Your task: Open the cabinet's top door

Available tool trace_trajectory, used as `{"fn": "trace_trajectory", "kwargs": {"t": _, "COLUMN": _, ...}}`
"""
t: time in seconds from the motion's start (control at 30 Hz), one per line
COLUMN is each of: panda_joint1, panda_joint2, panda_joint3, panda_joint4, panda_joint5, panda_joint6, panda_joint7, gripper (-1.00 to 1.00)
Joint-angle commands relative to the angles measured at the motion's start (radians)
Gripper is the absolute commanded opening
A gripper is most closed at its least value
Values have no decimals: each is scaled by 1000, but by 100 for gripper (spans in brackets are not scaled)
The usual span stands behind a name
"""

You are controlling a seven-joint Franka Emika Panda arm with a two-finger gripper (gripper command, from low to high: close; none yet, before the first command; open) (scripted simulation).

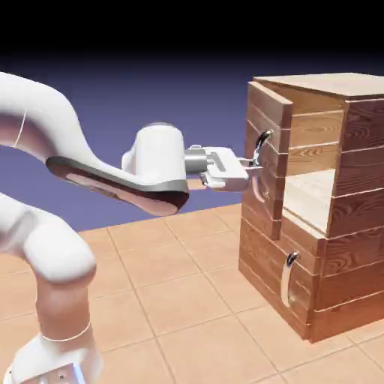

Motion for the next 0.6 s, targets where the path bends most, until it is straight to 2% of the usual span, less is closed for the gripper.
{"fn": "trace_trajectory", "kwargs": {"t": 0.0, "panda_joint1": -12, "panda_joint2": -16, "panda_joint3": 27, "panda_joint4": -16, "panda_joint5": 43, "panda_joint6": -12, "panda_joint7": -21, "gripper": -100}}
{"fn": "trace_trajectory", "kwargs": {"t": 0.27, "panda_joint1": -59, "panda_joint2": -132, "panda_joint3": 231, "panda_joint4": -116, "panda_joint5": 391, "panda_joint6": -135, "panda_joint7": -177, "gripper": -100}}
{"fn": "trace_trajectory", "kwargs": {"t": 0.57, "panda_joint1": -15, "panda_joint2": -202, "panda_joint3": 472, "panda_joint4": -162, "panda_joint5": 782, "panda_joint6": -347, "panda_joint7": -307, "gripper": -100}}
